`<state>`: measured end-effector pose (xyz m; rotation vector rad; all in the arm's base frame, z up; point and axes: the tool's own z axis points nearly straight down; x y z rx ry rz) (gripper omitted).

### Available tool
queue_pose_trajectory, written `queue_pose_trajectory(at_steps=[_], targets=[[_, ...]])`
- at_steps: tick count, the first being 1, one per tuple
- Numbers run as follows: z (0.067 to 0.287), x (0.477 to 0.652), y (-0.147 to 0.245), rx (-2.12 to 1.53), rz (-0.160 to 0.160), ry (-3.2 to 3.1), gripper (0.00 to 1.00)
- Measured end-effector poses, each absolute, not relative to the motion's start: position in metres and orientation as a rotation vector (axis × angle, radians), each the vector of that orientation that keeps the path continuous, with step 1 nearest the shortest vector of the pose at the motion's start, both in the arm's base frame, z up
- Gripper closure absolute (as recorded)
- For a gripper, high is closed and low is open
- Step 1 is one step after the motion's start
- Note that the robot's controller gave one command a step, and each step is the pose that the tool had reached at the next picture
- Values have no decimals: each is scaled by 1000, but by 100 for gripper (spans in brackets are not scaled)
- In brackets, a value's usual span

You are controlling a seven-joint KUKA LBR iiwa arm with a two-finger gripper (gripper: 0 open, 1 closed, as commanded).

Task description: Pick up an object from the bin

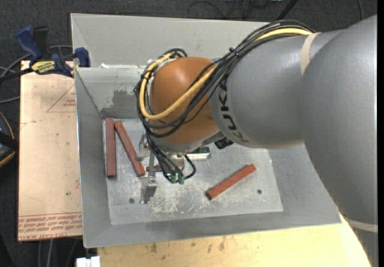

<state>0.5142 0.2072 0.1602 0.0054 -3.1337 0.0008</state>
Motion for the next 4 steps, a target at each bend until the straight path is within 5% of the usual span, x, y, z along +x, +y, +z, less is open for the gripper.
queue_pose_trajectory(at_steps=[1,2,4], targets=[[164,516,206,0,-2,-3141,0],[148,550,204,-68,-4,-3144,0],[139,556,180,76,3,-3133,0]])
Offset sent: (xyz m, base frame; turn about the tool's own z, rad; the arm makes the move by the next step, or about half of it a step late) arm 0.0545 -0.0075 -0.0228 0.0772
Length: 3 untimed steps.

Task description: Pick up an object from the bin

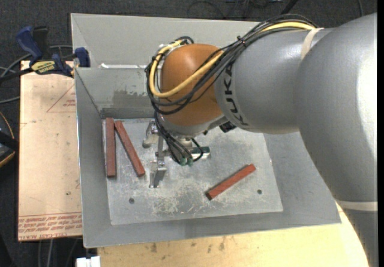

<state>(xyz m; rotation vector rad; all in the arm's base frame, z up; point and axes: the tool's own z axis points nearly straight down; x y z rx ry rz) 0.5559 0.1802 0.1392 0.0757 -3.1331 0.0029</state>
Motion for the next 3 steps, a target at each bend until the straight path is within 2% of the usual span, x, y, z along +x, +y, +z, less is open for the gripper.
queue_pose_trajectory(at_steps=[1,2,3], targets=[[111,586,195,-95,-5,-3150,0],[98,585,198,-56,-4,-3144,0],[117,571,197,-44,3,-3136,0]])
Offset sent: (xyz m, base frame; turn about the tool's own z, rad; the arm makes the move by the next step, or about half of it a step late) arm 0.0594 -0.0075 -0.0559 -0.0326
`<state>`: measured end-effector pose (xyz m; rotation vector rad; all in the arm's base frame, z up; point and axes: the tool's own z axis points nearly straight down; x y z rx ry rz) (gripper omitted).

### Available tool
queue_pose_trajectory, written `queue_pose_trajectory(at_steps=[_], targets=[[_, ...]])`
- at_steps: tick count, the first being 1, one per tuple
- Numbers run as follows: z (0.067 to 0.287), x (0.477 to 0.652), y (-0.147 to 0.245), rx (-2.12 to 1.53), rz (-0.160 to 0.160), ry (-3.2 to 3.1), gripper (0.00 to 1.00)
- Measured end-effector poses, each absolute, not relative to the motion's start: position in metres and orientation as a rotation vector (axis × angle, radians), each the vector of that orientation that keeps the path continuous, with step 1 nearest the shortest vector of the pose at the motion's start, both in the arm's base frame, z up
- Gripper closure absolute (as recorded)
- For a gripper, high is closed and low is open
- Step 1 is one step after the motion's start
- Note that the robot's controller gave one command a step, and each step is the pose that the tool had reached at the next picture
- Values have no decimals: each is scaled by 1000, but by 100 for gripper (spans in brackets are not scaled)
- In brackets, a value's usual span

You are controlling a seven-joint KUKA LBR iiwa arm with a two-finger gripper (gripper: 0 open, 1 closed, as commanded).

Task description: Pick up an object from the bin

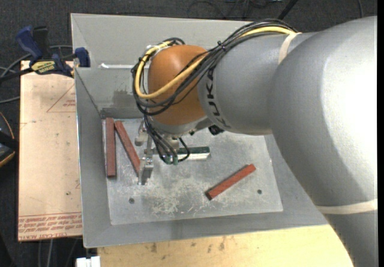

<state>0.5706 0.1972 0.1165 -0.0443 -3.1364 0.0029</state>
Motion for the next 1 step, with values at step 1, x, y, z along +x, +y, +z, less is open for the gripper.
queue_pose_trajectory(at_steps=[1], targets=[[106,598,186,-159,-10,-3146,0]])
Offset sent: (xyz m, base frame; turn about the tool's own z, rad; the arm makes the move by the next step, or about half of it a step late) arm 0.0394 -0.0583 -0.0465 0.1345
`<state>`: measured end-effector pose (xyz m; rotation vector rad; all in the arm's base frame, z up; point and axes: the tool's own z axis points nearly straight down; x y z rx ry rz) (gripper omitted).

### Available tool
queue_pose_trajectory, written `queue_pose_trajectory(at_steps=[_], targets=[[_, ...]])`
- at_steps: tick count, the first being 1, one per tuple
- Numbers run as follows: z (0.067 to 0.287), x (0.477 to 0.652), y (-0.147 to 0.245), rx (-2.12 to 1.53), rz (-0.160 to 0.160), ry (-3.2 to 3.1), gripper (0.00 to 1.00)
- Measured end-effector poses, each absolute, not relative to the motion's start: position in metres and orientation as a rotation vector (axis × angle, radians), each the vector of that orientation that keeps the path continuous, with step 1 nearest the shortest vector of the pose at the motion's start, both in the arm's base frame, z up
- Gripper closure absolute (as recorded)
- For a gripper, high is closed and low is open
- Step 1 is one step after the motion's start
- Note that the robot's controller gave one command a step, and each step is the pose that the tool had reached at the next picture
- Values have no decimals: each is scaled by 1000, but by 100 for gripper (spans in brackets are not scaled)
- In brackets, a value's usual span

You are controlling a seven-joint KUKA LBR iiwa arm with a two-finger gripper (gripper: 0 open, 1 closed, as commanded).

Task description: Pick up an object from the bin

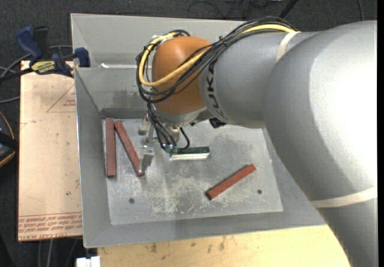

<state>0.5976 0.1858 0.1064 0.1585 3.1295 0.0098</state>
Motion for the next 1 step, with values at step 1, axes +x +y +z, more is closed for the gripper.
queue_pose_trajectory(at_steps=[1], targets=[[85,615,160,57,4,3133,0]])
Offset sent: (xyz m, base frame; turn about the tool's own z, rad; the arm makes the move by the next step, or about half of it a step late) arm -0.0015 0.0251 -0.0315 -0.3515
